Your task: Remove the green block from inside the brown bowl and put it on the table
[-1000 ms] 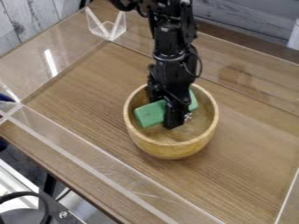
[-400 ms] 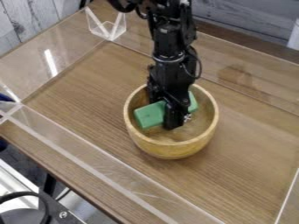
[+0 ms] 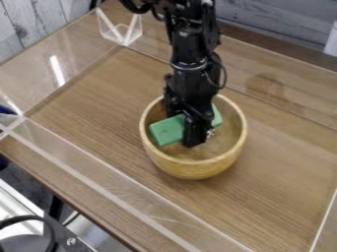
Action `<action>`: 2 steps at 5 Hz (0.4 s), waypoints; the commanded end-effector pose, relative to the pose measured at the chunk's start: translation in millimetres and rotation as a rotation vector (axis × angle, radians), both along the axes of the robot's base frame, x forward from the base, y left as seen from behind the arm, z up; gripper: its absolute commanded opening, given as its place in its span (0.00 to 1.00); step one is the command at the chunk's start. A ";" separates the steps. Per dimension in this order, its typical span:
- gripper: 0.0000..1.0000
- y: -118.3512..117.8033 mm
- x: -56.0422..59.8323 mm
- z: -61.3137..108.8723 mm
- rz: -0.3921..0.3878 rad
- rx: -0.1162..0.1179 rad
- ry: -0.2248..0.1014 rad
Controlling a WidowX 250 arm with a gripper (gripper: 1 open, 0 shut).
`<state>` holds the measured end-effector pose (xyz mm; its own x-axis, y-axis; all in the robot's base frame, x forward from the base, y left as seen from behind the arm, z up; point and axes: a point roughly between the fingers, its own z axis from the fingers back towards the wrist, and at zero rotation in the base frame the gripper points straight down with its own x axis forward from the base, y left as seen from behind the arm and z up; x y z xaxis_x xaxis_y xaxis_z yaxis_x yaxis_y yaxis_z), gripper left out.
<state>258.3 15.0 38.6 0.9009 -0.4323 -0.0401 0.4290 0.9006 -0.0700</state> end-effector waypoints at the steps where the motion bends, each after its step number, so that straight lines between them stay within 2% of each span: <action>1: 0.00 0.6 12.6 26.7 0.007 0.013 -0.087; 2: 0.00 0.8 18.0 38.6 0.021 0.016 -0.114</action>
